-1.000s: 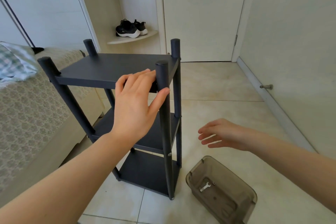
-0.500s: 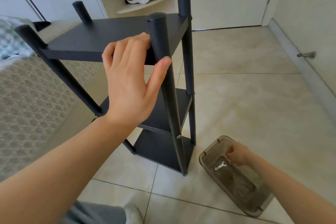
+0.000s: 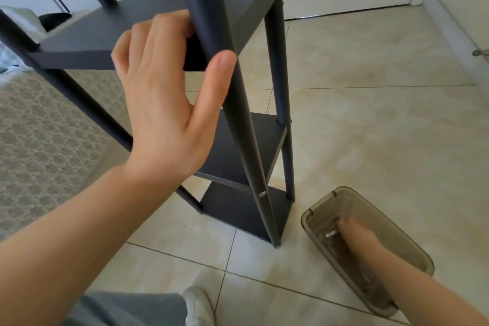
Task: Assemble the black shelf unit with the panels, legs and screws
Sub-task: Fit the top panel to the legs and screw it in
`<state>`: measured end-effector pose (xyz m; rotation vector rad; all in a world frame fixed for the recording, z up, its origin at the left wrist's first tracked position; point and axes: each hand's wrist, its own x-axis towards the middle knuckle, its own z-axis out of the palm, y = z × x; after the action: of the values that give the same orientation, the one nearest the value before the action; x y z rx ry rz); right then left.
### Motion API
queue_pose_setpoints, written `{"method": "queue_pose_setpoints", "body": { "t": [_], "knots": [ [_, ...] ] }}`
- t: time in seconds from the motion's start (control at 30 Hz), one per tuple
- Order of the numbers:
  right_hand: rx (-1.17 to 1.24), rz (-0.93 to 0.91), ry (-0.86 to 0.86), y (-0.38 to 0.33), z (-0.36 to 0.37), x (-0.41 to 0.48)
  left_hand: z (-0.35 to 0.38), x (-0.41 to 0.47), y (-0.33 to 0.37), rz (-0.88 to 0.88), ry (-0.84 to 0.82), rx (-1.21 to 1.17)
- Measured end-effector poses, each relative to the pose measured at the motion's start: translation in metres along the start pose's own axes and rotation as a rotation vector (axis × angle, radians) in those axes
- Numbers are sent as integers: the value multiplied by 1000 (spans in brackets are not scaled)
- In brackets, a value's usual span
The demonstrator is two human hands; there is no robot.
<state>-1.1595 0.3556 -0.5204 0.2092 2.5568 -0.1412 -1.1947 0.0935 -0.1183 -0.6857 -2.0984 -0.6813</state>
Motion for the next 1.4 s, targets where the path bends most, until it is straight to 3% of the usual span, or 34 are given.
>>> {"method": "queue_pose_setpoints", "body": {
  "t": [0.47, 0.97, 1.13, 1.4],
  "knots": [
    [-106, -4, 85, 45, -22, 10, -4, 2, 6, -16, -22, -24],
    [86, -152, 254, -15, -175, -65, -15, 13, 1, -38, -155, -76],
    [399, -283, 297, -43, -244, -145, -18, 19, 1, -48, -197, -95],
    [1150, -319, 342, -101, -283, -220, -30, 31, 9, -128, -300, -162]
  ]
}}
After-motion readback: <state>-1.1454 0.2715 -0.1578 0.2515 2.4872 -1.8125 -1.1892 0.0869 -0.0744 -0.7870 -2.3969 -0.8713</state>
